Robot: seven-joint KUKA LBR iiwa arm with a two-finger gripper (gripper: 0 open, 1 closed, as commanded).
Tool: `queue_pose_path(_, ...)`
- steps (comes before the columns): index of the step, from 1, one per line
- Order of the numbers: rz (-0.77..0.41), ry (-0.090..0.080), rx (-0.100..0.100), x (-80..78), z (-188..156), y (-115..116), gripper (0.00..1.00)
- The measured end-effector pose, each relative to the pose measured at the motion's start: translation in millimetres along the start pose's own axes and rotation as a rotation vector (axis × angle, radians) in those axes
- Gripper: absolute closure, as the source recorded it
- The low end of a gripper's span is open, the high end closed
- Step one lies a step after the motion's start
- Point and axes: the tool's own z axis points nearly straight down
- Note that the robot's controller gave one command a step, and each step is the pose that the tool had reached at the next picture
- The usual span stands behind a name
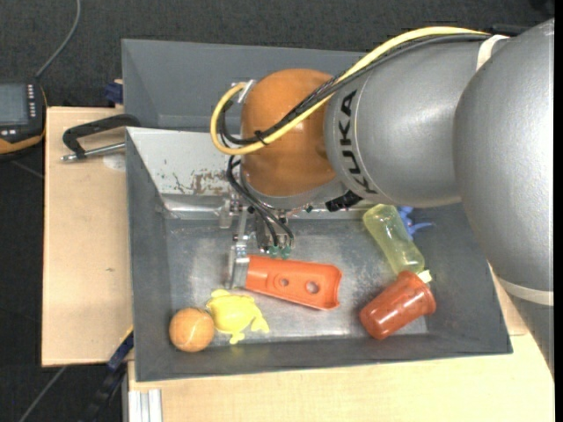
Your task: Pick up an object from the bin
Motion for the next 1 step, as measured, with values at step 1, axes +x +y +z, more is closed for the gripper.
queue_pose_path(1, 0.002, -0.008, -0.002, -1.8, -5.0, -0.7, 0.0)
